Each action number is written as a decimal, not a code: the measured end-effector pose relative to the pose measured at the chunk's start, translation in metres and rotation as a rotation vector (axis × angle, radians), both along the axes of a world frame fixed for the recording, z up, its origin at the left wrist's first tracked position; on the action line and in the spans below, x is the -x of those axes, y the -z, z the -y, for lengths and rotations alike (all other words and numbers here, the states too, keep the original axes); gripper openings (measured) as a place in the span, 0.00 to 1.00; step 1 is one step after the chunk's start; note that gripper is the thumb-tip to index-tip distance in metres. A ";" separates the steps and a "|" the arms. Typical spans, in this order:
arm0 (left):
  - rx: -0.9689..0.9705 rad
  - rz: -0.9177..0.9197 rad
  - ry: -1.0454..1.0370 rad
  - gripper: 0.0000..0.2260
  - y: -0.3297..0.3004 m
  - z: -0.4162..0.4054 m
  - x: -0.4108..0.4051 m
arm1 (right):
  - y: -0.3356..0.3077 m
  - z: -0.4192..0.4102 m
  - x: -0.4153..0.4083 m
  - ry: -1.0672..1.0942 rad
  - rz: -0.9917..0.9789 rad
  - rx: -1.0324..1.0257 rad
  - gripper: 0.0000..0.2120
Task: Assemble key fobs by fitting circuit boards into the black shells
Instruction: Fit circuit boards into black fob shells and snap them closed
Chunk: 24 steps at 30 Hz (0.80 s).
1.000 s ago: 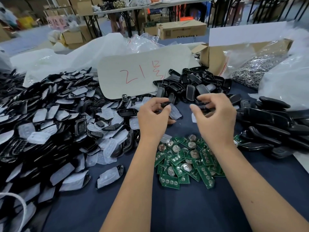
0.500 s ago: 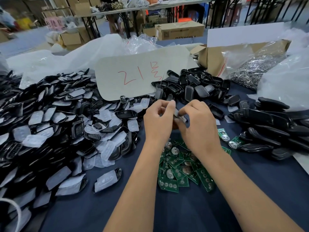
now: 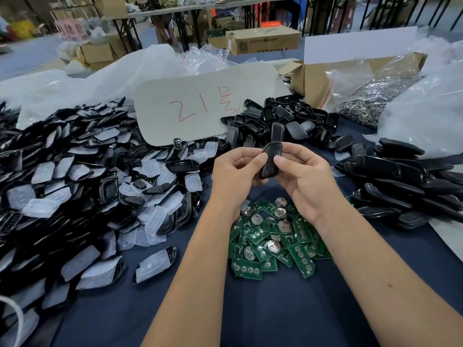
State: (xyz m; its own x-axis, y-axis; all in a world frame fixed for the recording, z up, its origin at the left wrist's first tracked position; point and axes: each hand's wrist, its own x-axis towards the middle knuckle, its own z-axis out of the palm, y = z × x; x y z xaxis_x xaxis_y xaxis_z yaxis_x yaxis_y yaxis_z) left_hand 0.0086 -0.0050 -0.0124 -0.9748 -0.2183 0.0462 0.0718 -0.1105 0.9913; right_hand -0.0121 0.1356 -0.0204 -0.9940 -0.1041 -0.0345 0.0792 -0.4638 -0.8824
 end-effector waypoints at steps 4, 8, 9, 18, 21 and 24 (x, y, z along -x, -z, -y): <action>0.016 -0.004 0.017 0.04 -0.002 -0.001 0.000 | 0.000 0.000 0.001 0.003 0.031 0.085 0.11; 0.055 -0.001 0.092 0.05 -0.005 0.000 0.002 | -0.005 -0.005 0.001 -0.035 0.028 0.190 0.14; 0.060 -0.001 0.106 0.05 -0.006 0.001 0.003 | -0.006 -0.006 0.002 -0.049 0.023 0.212 0.16; 0.700 -0.322 -0.174 0.07 -0.003 -0.005 0.004 | -0.001 0.006 0.000 -0.021 -0.030 0.026 0.11; 0.909 -0.456 -0.219 0.08 0.000 -0.014 0.003 | -0.001 0.008 -0.001 -0.013 -0.016 0.112 0.16; 0.959 -0.501 -0.178 0.07 0.001 -0.013 0.005 | 0.000 0.005 0.000 0.010 -0.008 0.159 0.15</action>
